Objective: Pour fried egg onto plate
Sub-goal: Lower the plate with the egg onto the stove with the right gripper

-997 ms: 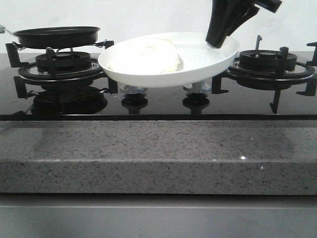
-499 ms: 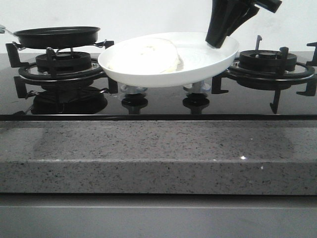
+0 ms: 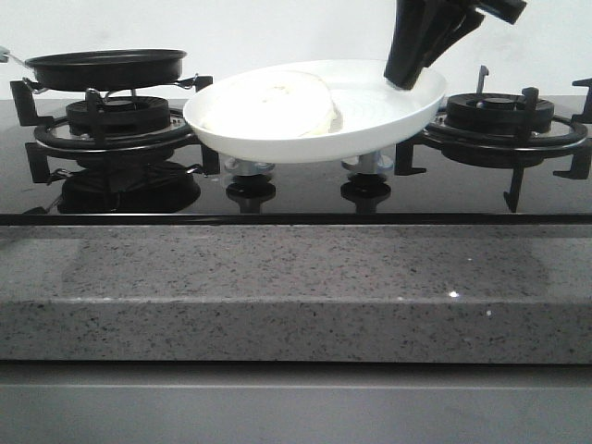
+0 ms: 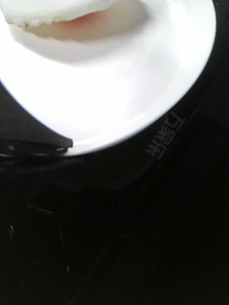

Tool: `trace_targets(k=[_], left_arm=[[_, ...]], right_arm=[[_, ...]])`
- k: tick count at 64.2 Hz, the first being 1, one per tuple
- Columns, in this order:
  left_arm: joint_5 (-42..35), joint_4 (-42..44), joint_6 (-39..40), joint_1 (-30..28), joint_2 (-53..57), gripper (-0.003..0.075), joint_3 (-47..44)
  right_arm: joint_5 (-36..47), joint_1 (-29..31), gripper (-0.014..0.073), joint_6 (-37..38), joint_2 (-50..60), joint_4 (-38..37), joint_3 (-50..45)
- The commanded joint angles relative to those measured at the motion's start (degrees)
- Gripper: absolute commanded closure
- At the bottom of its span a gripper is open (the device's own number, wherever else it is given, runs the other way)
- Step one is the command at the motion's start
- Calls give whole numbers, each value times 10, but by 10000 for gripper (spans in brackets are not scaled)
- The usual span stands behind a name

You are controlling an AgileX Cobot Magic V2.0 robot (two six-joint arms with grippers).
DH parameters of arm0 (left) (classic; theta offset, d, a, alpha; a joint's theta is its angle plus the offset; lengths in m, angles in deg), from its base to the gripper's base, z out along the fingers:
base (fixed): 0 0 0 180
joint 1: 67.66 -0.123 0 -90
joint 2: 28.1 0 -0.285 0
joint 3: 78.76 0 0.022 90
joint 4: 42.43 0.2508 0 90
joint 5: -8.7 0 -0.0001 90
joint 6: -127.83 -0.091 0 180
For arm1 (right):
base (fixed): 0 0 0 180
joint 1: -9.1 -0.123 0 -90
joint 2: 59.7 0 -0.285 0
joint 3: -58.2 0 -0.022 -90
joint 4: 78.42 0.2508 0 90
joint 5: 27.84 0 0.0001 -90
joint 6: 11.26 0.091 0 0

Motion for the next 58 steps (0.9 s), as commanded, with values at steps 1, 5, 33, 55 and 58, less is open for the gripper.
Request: trace_targets(k=[1, 5, 33, 55, 58], left_arm=[[-50, -8, 6, 4, -5, 740, 15], [-50, -8, 6, 4, -5, 740, 15], [-50, -8, 6, 4, -5, 740, 14], [-50, -8, 6, 4, -5, 739, 14], [-49, -8, 6, 4, -5, 739, 14]], right_arm=[[12, 1, 661, -2, 32, 25, 17], [13, 1, 661, -2, 32, 25, 17], [71, 33, 661, 101, -18, 31, 91], [98, 54, 661, 118, -130, 72, 181], [102, 54, 661, 118, -137, 72, 182]])
